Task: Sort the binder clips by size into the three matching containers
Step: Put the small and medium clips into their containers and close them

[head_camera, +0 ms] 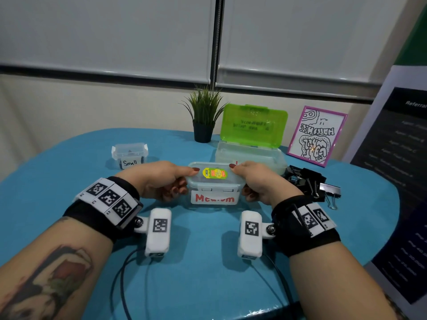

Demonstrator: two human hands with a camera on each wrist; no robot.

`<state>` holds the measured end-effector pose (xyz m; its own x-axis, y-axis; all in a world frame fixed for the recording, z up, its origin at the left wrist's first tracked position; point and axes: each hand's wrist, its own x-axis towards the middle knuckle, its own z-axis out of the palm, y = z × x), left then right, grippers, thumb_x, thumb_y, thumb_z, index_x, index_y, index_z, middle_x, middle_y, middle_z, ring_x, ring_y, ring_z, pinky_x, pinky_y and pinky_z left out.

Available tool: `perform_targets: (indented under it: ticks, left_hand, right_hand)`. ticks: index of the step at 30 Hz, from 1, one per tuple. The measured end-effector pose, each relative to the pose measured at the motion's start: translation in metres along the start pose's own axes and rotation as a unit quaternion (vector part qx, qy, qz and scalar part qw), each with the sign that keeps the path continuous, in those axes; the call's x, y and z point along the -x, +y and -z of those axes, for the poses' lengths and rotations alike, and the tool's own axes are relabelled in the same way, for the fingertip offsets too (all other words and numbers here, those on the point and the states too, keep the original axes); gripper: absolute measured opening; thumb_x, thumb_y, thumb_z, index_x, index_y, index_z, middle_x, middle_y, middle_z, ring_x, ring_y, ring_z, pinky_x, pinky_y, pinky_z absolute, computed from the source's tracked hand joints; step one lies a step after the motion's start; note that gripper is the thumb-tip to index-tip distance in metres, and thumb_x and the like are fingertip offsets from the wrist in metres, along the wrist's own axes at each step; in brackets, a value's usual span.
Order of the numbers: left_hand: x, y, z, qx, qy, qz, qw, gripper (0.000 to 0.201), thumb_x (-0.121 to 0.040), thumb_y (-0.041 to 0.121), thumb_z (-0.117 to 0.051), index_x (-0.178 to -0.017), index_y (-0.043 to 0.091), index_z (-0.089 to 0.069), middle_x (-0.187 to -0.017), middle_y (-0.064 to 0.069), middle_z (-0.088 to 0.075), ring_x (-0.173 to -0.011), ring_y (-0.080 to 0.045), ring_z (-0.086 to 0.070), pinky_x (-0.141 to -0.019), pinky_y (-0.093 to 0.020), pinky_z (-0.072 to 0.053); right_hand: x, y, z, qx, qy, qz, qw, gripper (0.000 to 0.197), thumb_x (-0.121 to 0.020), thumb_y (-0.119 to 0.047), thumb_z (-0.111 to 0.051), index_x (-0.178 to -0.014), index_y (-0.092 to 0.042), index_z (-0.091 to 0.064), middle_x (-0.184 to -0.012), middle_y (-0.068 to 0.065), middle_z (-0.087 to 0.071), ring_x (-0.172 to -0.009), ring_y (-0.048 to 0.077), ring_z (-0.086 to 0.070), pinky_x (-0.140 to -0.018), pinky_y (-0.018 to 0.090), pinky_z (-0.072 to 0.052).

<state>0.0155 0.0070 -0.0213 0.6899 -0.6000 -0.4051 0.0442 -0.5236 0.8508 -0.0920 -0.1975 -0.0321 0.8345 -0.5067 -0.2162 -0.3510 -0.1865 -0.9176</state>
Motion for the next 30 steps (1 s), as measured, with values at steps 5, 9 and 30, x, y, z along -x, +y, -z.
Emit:
perform_targets:
  ticks: [5,9,30]
  left_hand:
    - [-0.001,0.003,-0.004,-0.140,0.127,-0.037,0.981,0.050,-0.086,0.060,-0.063,-0.073,0.011,-0.058,-0.070,-0.004,-0.059,-0.056,-0.018,-0.049,-0.053,-0.025,-0.036]
    - [-0.001,0.001,0.000,-0.138,0.203,-0.169,0.955,0.066,-0.069,0.058,-0.081,-0.121,0.025,-0.057,-0.117,0.007,-0.060,-0.108,-0.013,-0.059,-0.089,-0.034,-0.051]
    - [-0.008,-0.005,-0.002,-0.246,0.120,-0.225,0.935,0.100,-0.065,0.030,-0.091,-0.150,0.023,-0.037,-0.137,0.004,-0.053,-0.112,-0.011,-0.055,-0.095,-0.022,-0.044]
  right_hand:
    - [0.001,0.001,-0.004,0.035,0.059,0.128,0.989,0.065,-0.075,-0.052,-0.082,-0.124,-0.021,-0.052,-0.117,0.007,-0.054,-0.089,0.018,-0.054,-0.064,0.027,-0.042]
    - [0.003,0.003,-0.001,0.053,-0.062,0.194,0.978,0.097,-0.050,-0.033,-0.099,-0.135,-0.030,-0.054,-0.135,-0.005,-0.055,-0.118,0.012,-0.058,-0.099,0.031,-0.051]
    - [0.006,-0.004,-0.007,0.288,-0.010,0.239,0.927,0.088,-0.058,-0.033,-0.095,-0.136,-0.033,-0.055,-0.149,-0.002,-0.039,-0.138,0.019,-0.040,-0.113,0.033,-0.035]
